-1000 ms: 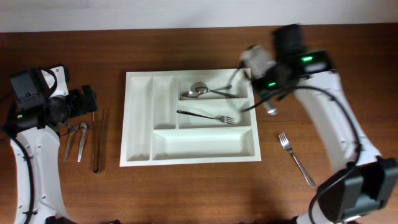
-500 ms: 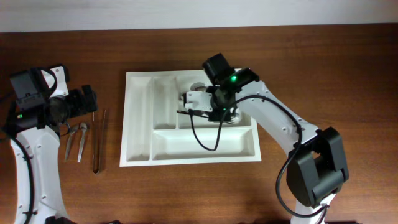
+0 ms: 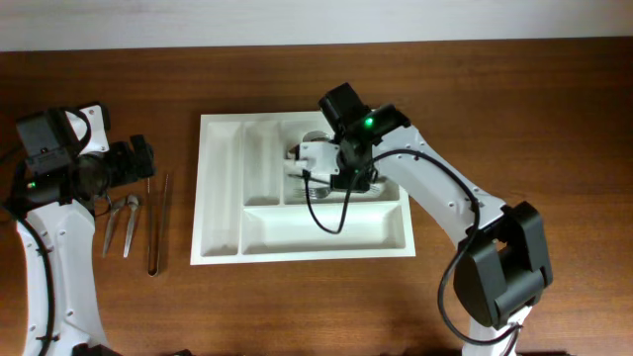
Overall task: Pack container
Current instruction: 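Place the fork in the middle compartment and withdraw the right gripper, then move the right gripper toward the remaining fork on the table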
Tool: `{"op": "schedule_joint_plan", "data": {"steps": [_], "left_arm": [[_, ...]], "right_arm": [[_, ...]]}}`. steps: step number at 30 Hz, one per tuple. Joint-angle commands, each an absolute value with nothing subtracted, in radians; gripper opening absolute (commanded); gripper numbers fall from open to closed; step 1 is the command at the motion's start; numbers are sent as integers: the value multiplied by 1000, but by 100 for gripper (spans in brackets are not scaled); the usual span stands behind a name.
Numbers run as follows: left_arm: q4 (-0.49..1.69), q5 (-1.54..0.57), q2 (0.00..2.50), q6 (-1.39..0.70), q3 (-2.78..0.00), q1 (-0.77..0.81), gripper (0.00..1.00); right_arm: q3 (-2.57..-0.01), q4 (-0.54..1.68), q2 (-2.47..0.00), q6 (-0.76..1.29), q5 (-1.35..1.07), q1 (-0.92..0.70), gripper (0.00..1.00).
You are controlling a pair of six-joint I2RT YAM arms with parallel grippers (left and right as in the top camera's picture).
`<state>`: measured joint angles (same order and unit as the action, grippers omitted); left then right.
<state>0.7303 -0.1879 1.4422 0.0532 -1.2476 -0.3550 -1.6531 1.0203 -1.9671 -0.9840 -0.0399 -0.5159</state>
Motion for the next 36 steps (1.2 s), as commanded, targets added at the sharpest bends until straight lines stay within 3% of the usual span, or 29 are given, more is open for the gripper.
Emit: {"op": "schedule_joint_plan", "data": {"steps": [1,6,13,18,26,31,36], "left_arm": [[728,-202,1445,70,-1265,-361,99],[728,-202,1445,70,-1265,-361,99],[728,-202,1445,70,-1265,-361,99],[728,-202,1445,70,-1265,-361,99],[728,-202,1445,70,-1265,-361,99],[728,-202,1445,70,-1265,-361,99],[728,-202,1445,70,-1265,-361,99]], "right_arm": [[-1754,1094,-1872,-823,150,-490,55],[-1773,1179,-1798,-630,96,-381,58],[-1739,1384,-1793,-441,-164,-154,58],[-1605,1405,-1793,-356,-303,-14,46],[-1319,1301,-1793,-342,-302,67,42],[-1314,1402,-1732,-350,-279,72,36],[-1314,1441,-1536,-350,-284,68,37]]}}
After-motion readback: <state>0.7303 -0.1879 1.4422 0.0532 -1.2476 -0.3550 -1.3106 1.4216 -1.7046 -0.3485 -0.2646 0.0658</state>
